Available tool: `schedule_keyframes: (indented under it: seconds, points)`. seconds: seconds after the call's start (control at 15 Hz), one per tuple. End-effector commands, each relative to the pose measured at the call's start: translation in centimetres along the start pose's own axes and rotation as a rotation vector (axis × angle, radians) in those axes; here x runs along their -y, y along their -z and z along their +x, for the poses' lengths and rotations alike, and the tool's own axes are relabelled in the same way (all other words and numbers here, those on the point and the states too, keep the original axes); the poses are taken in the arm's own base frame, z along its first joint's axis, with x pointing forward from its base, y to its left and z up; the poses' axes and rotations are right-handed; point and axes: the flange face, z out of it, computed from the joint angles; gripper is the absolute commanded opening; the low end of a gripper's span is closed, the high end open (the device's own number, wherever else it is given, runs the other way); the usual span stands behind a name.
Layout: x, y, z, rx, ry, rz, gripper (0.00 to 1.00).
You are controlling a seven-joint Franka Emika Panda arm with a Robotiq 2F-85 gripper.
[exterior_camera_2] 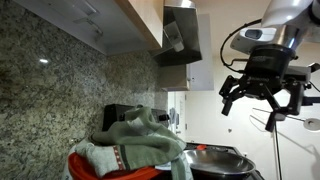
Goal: Put the towel on the countertop
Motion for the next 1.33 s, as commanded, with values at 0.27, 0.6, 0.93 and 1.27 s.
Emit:
schedule_keyframes:
  seconds: [0.27, 0.6, 0.93, 1.27]
  points:
    - [2.7, -0.8, -0.1, -0.055, 0.052, 0.468, 1.0]
    - [3.1, -0.5, 0.6, -0.105, 0.035, 0.584, 1.0]
    - [2.0, -1.1, 0.1, -0.195, -0.125, 0.484, 1.0]
    - [2.3, -1.1, 0.0, -0.196, -0.138, 0.509, 1.0]
